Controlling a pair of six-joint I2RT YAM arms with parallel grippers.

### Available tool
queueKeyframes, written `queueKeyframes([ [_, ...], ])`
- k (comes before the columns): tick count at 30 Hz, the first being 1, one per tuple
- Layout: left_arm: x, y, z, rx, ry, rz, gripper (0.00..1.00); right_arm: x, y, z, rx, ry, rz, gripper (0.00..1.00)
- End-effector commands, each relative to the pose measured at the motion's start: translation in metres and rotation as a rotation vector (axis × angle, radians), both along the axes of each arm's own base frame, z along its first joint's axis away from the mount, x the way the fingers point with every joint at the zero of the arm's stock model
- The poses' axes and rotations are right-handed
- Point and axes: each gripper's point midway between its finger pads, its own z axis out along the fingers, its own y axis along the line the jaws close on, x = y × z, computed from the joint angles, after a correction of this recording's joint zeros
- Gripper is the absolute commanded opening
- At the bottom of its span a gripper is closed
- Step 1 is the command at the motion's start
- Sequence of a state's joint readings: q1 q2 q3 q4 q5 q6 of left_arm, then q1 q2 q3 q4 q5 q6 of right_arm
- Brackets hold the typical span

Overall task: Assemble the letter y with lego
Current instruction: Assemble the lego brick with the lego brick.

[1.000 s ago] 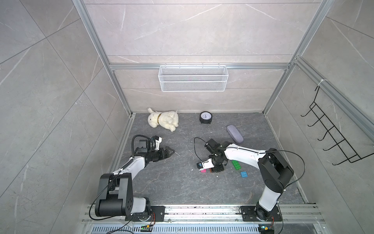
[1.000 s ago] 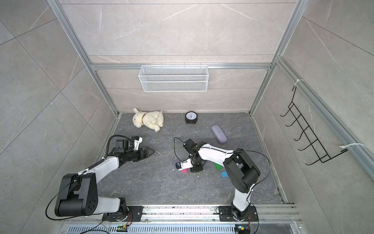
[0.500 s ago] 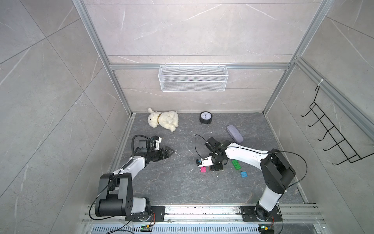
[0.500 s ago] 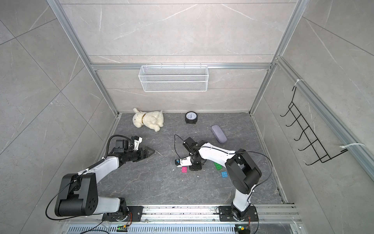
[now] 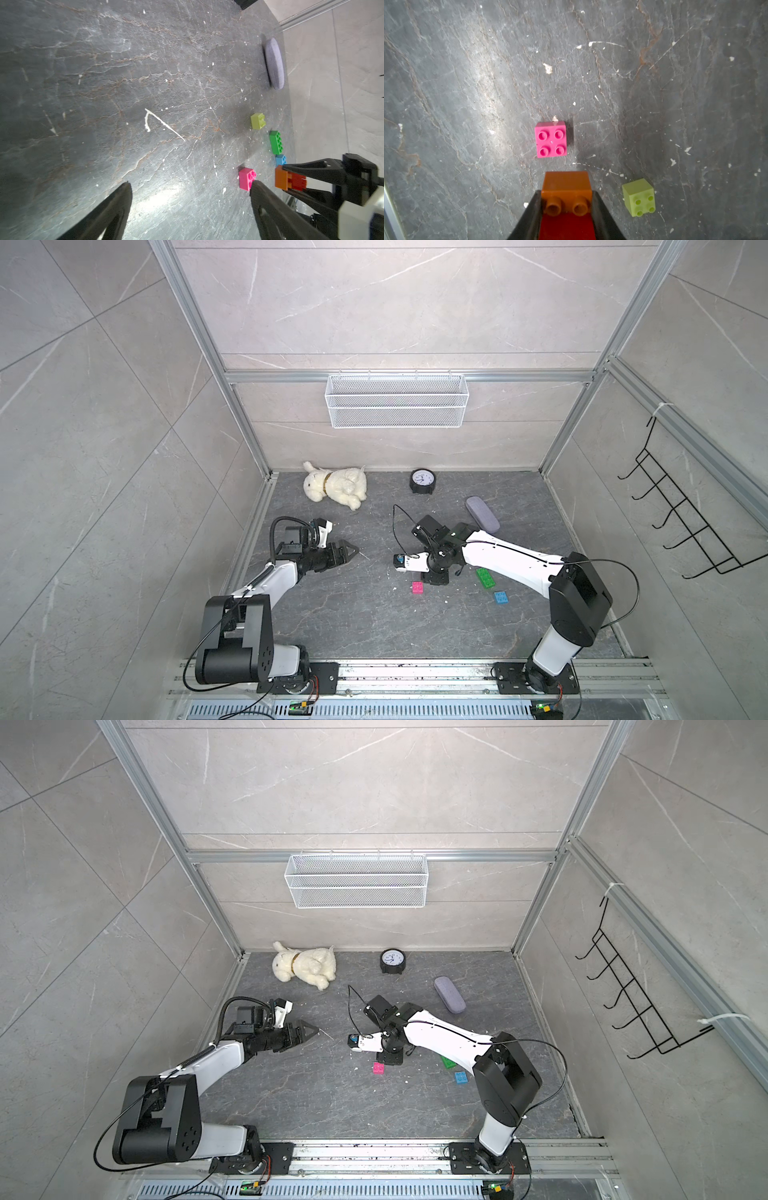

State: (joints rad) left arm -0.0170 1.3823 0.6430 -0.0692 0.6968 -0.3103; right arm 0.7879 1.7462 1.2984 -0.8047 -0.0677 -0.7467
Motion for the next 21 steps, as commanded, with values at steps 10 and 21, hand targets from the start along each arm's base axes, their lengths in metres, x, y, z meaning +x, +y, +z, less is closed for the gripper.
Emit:
queueKeyframes([
  [10,0.000,-0.004,0.006,-0.039,-0.014,-0.013,0.92,-0.004,0.003,-0.021,-0.068,0.047,-0.014,0.30],
  [21,0.001,-0.003,0.005,-0.030,-0.016,-0.012,0.92,-0.008,0.008,-0.033,-0.081,0.079,-0.002,0.30],
])
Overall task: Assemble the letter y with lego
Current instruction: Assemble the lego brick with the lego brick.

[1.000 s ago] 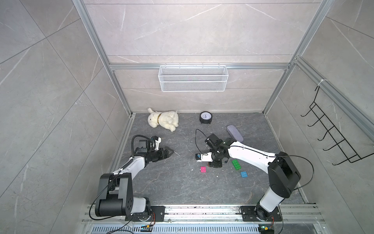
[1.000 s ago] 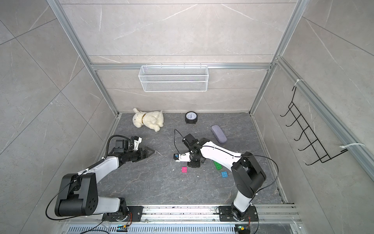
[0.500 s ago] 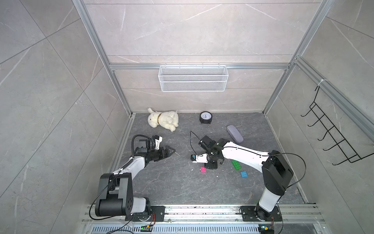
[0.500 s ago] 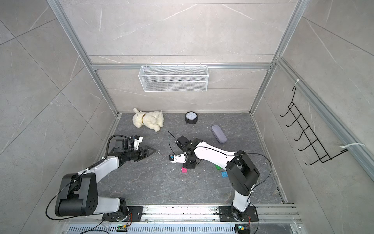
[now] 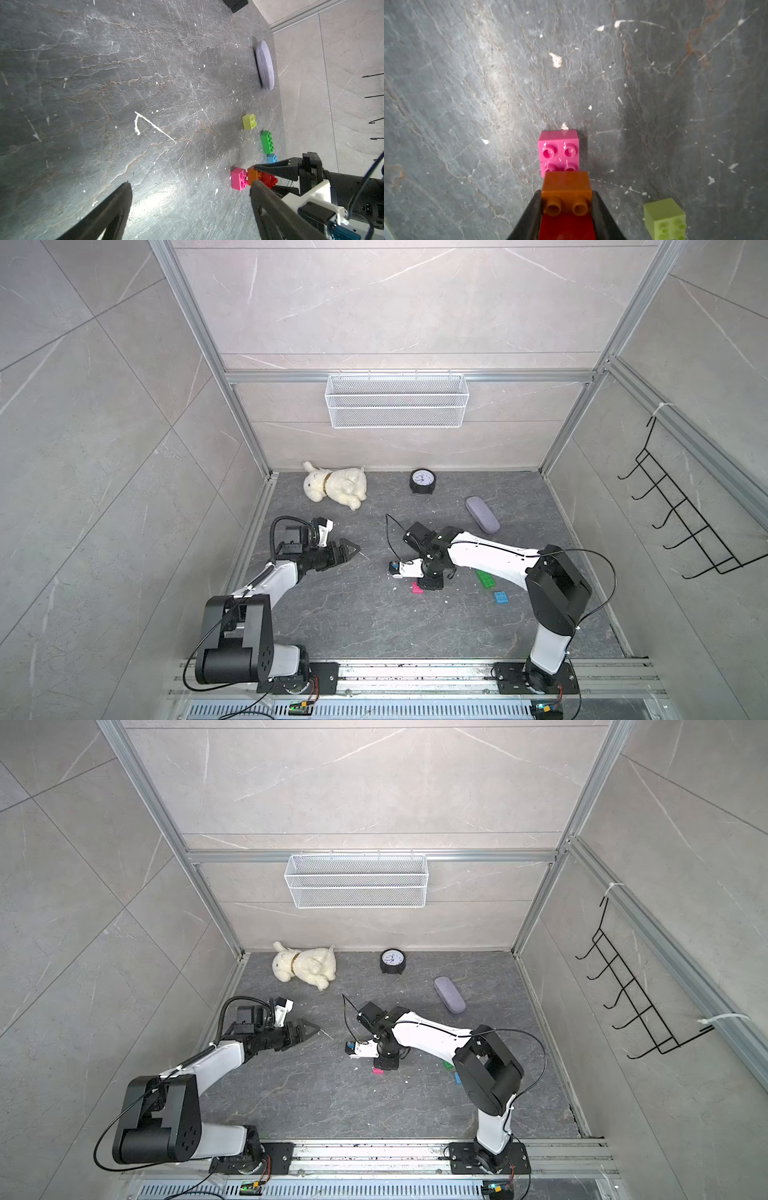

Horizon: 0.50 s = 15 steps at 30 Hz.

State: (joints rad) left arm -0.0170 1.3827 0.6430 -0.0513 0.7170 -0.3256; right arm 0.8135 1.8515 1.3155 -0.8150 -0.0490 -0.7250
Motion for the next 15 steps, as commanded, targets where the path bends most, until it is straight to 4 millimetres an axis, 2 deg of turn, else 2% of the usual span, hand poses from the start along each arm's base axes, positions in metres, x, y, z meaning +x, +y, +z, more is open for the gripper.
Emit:
queueKeyframes([
  [1,-0.001,0.000,0.000,-0.006,-0.008,-0.008,0.92,-0.002,0.006,-0.002,-0.003,0.022,-0.003,0.30],
  [15,0.000,0.000,-0.001,-0.001,-0.006,-0.007,0.92,-0.016,-0.003,-0.013,-0.055,0.072,0.026,0.30],
])
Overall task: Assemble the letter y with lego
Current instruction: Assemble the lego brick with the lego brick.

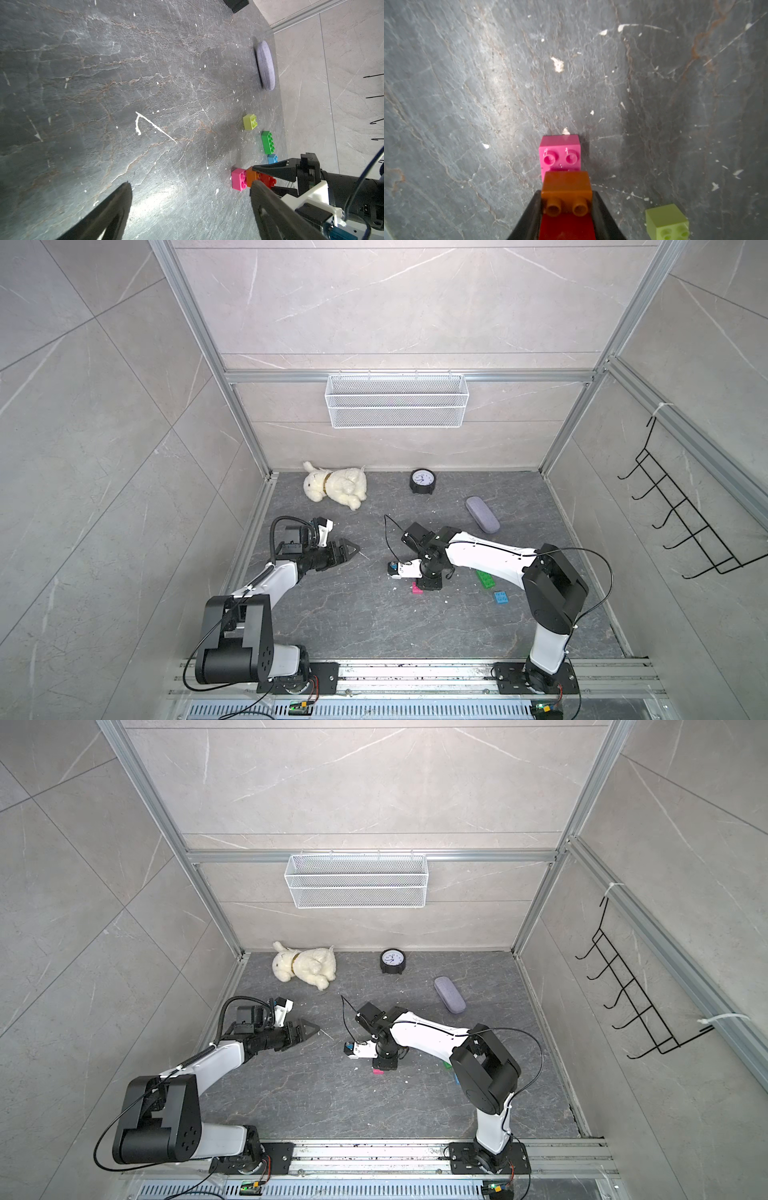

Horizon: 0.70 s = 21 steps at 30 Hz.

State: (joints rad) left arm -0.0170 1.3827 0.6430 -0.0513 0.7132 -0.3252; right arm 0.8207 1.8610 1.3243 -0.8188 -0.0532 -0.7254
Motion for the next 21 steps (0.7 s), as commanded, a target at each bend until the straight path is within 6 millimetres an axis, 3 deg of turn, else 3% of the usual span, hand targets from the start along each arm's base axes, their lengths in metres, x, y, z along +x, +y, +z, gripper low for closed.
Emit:
queueKeyframes([
  [1,0.000,0.000,-0.001,-0.003,-0.006,-0.009,0.92,-0.015,-0.006,-0.013,-0.055,0.069,0.021,0.30],
  [16,0.000,0.000,-0.004,-0.004,0.007,-0.004,0.92,-0.022,-0.027,-0.033,-0.179,0.085,0.033,0.28],
  [21,-0.001,0.001,-0.005,-0.005,0.012,-0.002,0.92,-0.017,-0.027,-0.026,-0.180,0.056,0.031,0.28],
])
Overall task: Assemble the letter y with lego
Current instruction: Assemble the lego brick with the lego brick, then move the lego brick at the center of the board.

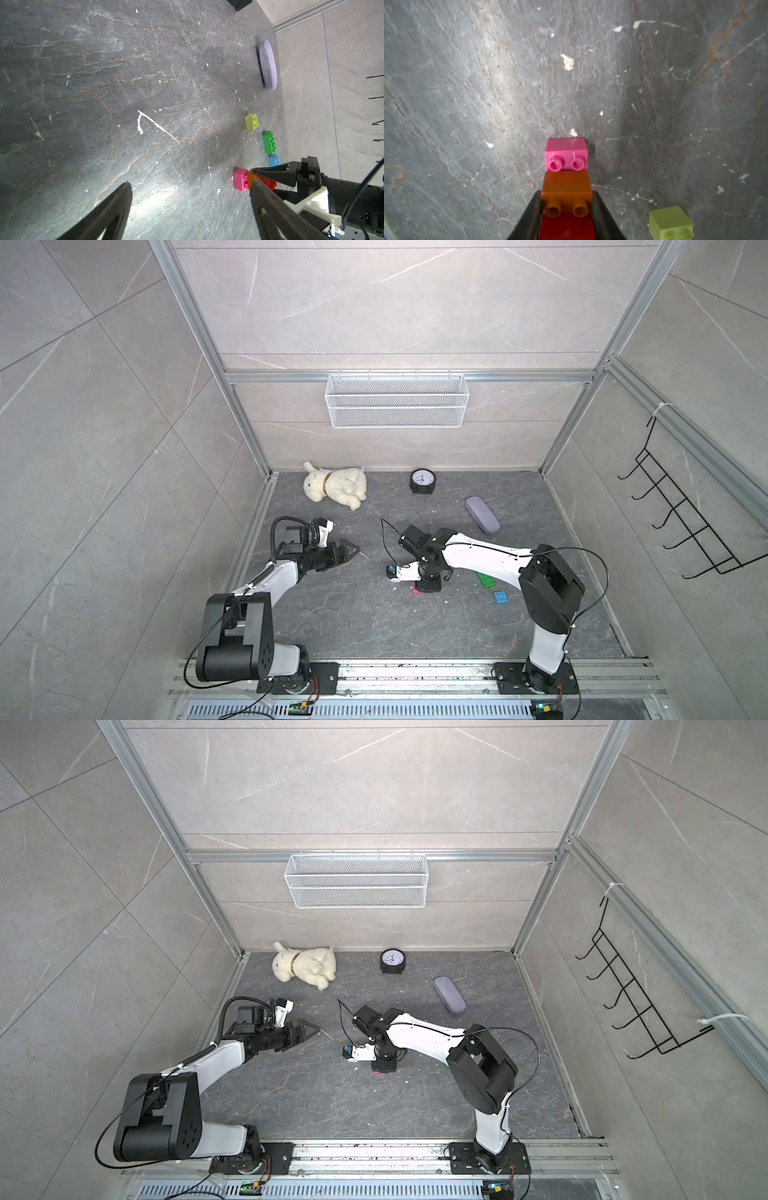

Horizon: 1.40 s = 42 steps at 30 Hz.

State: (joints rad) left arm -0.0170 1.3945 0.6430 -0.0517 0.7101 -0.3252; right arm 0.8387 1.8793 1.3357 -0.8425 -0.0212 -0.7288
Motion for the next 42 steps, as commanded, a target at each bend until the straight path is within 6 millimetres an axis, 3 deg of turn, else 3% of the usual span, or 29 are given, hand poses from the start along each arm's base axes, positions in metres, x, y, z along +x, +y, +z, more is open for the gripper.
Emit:
queueKeyframes([
  [1,0.000,0.000,-0.001,-0.007,0.001,-0.004,0.92,-0.012,-0.024,-0.020,-0.138,0.053,0.012,0.28],
  [8,-0.001,0.001,-0.002,-0.003,0.000,-0.004,0.92,-0.011,-0.029,-0.016,-0.179,0.058,0.043,0.27],
  [20,-0.001,0.001,-0.002,0.000,0.000,-0.004,0.92,-0.015,-0.030,-0.052,-0.222,0.115,-0.031,0.25],
  [28,0.001,0.004,0.000,0.030,-0.011,0.002,0.92,-0.002,-0.012,-0.028,-0.161,0.077,-0.065,0.25],
  [42,0.003,0.008,0.009,0.055,-0.041,0.014,0.92,0.005,-0.009,-0.022,-0.153,0.054,-0.112,0.25],
])
